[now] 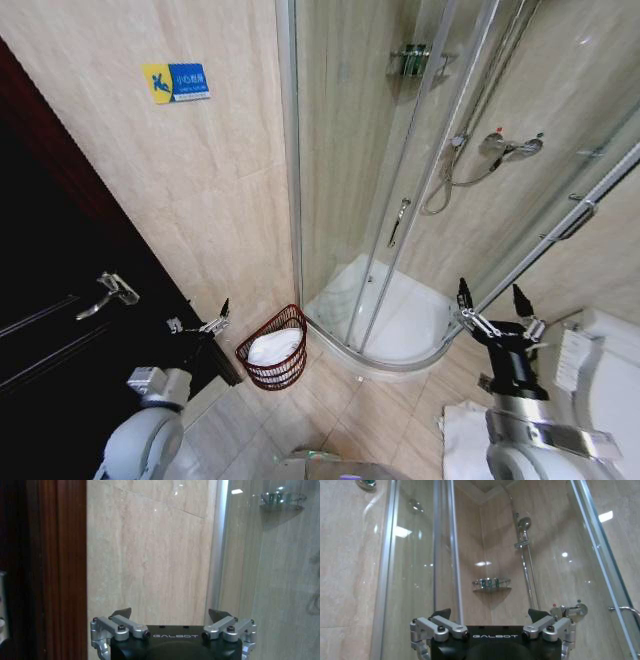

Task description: Discard the used towel into the hamper.

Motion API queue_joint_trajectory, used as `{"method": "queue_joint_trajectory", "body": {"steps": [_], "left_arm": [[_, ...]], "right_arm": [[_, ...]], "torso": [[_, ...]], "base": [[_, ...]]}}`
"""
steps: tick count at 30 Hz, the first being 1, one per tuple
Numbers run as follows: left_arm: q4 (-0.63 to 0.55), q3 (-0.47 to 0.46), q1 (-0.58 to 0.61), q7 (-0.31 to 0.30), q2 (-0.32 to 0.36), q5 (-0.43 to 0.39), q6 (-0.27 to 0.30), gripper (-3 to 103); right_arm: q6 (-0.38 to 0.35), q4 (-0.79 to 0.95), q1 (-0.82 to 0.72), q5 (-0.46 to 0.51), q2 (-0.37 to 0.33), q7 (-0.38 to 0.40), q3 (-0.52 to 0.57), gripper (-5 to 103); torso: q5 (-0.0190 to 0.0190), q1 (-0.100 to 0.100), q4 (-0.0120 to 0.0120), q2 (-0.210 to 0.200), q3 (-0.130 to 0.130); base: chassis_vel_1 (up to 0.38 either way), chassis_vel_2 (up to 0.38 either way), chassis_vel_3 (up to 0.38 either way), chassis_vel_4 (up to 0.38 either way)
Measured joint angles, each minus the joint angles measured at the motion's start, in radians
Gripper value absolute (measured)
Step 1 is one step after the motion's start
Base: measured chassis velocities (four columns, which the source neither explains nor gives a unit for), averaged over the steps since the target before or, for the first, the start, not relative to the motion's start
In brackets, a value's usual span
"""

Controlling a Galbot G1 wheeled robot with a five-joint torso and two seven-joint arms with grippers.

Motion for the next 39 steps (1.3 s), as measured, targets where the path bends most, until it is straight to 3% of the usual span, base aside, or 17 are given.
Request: {"method": "queue_joint_trajectory", "body": {"steps": [20,39], "left_arm": [[0.000,0.000,0.000,0.000,0.000,0.000,0.000,100],[0.000,0.000,0.000,0.000,0.000,0.000,0.000,100]], "right_arm": [[0.051,-0.012,0.003,0.002,0.002,0.012,0.004,100],[0.086,-0.020,0.000,0.013,0.006,0.010,0.008,100]], "torso": [[0.0009,0.000,0.0001,0.000,0.000],[0.0002,0.000,0.0001,0.000,0.000]], "base": [[-0.176,-0.191,0.181,0.156],[-0.007,-0.010,-0.029,-0.031]]}}
